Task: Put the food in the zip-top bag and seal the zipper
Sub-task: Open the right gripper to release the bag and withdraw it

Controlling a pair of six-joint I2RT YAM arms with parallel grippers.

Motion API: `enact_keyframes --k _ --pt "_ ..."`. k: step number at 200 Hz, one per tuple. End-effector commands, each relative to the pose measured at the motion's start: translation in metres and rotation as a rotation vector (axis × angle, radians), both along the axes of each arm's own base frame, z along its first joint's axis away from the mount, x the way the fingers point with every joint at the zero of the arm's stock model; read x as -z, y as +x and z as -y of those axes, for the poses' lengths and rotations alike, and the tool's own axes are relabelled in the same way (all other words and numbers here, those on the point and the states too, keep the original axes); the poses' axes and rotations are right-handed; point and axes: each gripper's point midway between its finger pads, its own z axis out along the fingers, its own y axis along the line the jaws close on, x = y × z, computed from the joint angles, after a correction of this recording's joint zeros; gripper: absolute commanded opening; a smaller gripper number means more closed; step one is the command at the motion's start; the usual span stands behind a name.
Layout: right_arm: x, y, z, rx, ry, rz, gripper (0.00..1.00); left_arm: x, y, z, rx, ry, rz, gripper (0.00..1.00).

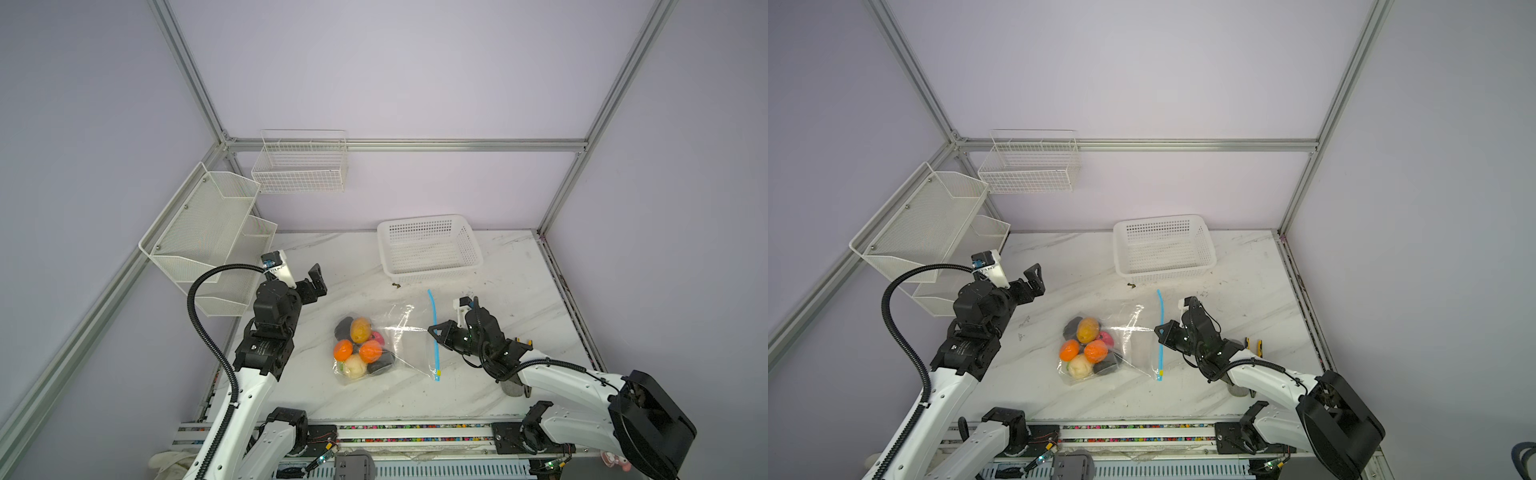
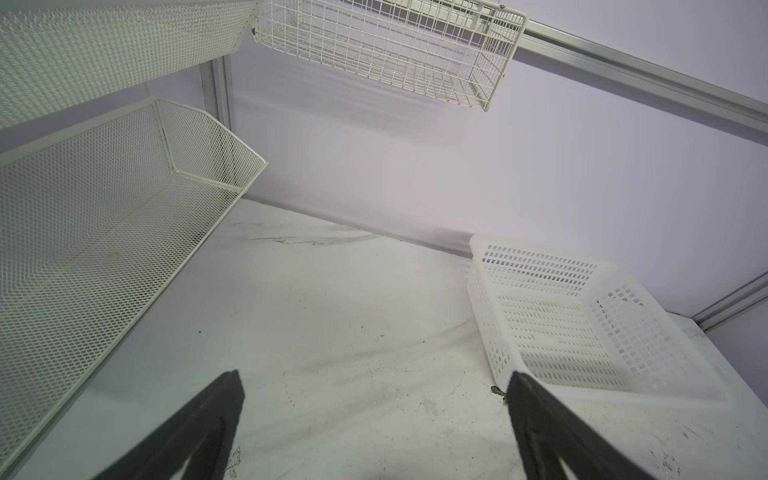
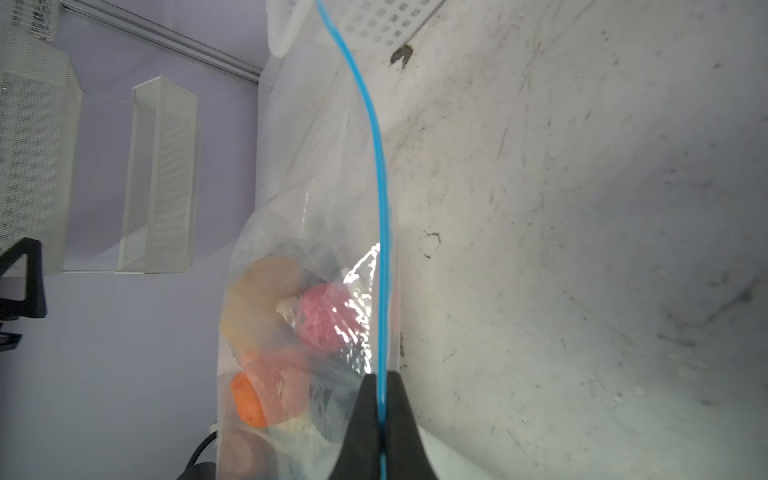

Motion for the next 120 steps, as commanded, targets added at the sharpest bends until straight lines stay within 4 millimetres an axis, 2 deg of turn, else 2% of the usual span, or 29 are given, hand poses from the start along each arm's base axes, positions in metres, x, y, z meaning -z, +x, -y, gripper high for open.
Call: enact_keyframes --k 1,32,55,63,120 --pt "0.02 0.004 0.016 0.005 -0.048 0.045 0.0 0.02 -0.001 -0.001 0.003 0.006 -0.034 1.0" --pt "0.041 0.012 0.03 0.004 -0.123 0.053 0.0 0.026 -0.001 0.0 0.009 0.006 -0.05 1.0" --pt "0.051 0.02 0.032 -0.013 -0.151 0.048 0.0 0.032 -0.002 0.001 0.011 0.002 -0.068 1.0" --pt "0.061 0.021 0.033 -0.02 -0.17 0.029 0.0 0.032 -0.002 0.0 0.011 0.005 -0.068 1.0" --pt "0.078 0.028 0.049 -0.005 -0.213 0.016 0.0 0.038 -0.003 0.0 0.012 0.015 -0.076 1.0"
